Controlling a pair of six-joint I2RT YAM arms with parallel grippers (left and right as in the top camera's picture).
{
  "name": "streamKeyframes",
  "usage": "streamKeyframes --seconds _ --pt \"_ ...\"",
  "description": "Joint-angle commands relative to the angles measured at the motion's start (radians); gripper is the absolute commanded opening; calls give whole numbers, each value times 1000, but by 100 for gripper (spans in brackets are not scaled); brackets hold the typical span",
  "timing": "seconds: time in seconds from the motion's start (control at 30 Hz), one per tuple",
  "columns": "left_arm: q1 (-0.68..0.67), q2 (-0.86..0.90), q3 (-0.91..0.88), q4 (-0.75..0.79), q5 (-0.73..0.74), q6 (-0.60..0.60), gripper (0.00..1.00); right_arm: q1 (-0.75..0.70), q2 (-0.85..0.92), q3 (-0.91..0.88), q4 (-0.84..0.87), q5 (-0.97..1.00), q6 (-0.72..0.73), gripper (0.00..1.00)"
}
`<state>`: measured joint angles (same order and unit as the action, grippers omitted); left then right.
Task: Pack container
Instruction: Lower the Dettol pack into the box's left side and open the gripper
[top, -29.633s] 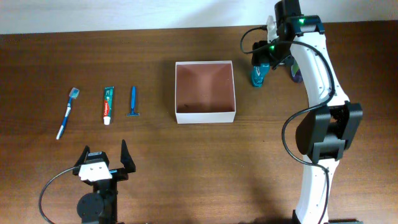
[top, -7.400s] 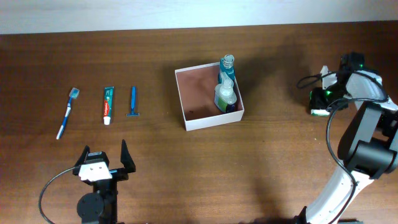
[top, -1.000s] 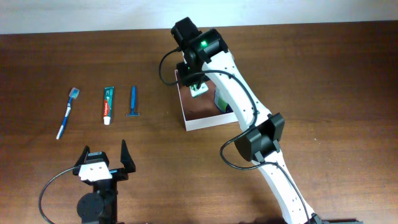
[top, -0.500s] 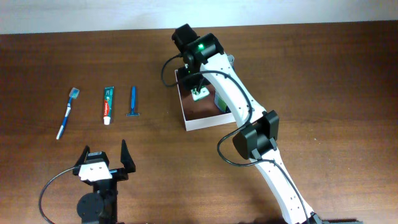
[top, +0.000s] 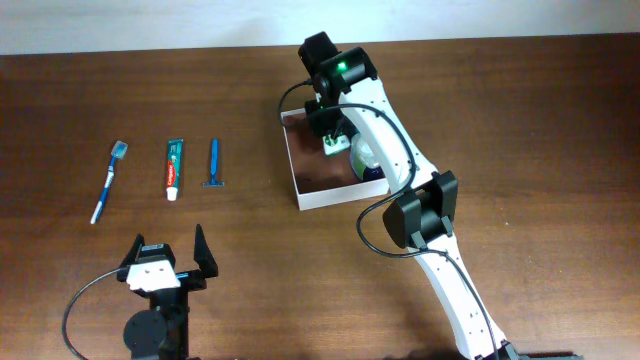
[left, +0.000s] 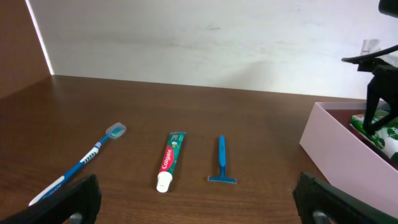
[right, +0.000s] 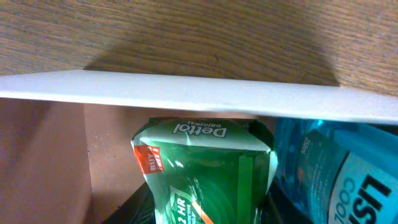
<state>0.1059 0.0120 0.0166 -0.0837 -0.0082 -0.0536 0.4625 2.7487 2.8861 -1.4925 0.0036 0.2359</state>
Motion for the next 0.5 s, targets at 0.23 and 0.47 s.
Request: streamKeyframes --seconds 0.23,0.47 --pt "0 -7 -8 1 -7 -10 99 2 8 -5 26 16 9 41" --pt "0 -7 -8 1 -7 -10 99 1 9 -75 58 20 9 42"
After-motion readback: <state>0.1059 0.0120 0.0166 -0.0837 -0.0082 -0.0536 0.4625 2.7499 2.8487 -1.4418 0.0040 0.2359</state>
